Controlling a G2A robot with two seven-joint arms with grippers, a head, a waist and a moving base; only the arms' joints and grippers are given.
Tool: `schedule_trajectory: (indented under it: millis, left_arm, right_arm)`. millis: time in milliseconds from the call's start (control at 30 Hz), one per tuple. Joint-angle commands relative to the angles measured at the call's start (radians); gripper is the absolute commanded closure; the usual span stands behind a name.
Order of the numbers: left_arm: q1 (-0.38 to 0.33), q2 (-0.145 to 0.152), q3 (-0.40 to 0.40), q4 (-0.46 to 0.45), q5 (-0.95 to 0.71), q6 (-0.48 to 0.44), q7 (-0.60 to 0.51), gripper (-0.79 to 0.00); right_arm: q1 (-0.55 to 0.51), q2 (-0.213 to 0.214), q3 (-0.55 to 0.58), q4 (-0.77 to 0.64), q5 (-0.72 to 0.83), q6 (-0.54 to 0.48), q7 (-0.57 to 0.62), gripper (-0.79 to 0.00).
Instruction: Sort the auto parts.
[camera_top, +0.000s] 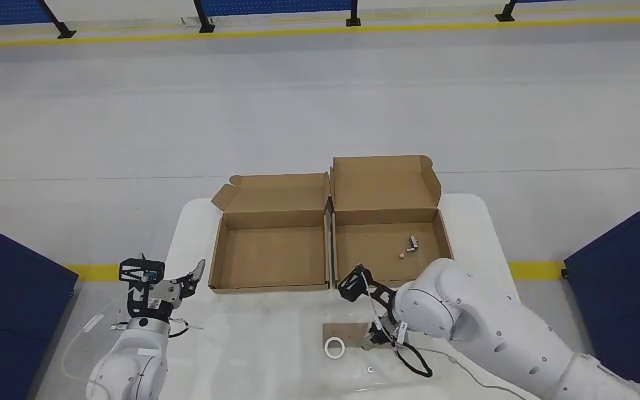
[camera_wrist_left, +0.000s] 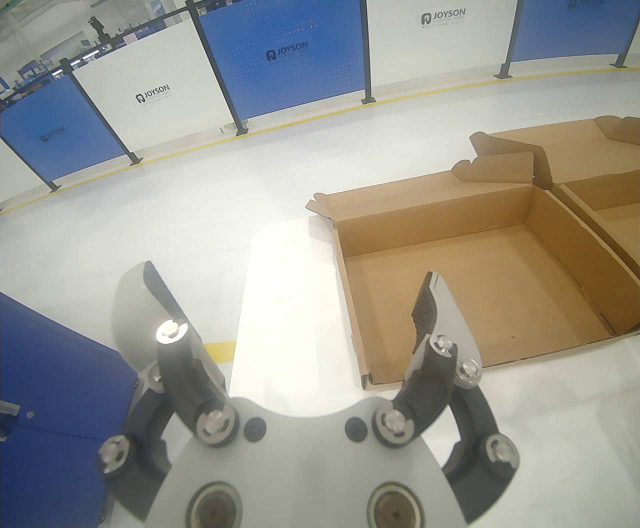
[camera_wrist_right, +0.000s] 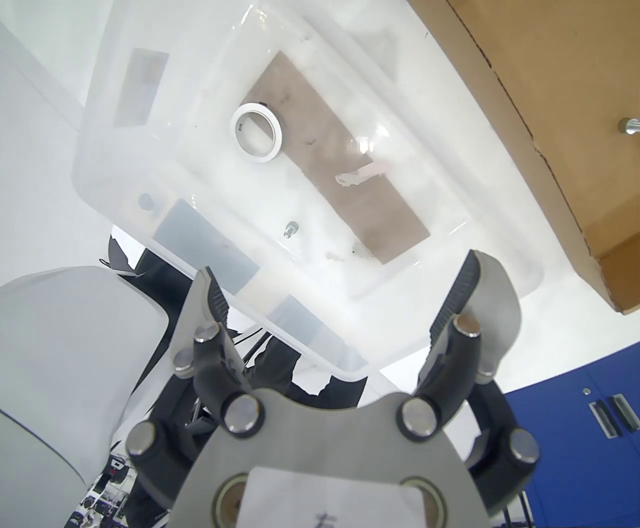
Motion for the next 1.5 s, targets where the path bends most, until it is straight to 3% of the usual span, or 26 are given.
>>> schedule_trajectory:
  millis: [0,933,1467]
  left_arm:
    - [0.0,0.0,0.0,0.0,0.0,0.0,0.0,-0.785]
    - [0.0,0.0,0.0,0.0,0.0,0.0,0.0,-0.785]
    - [0.0,0.0,0.0,0.0,0.0,0.0,0.0,-0.785]
  right_arm:
    - [-0.02,-0.001,-0.014,0.012,0.001,-0.033,-0.023,-0.785]
    - [-0.016,-0.011,-0.137,0.056,-0.084,-0.121,-0.021,-0.785]
    - [-0.013,-0.048,-0.208,0.091,-0.164,-0.146,0.002,-0.785]
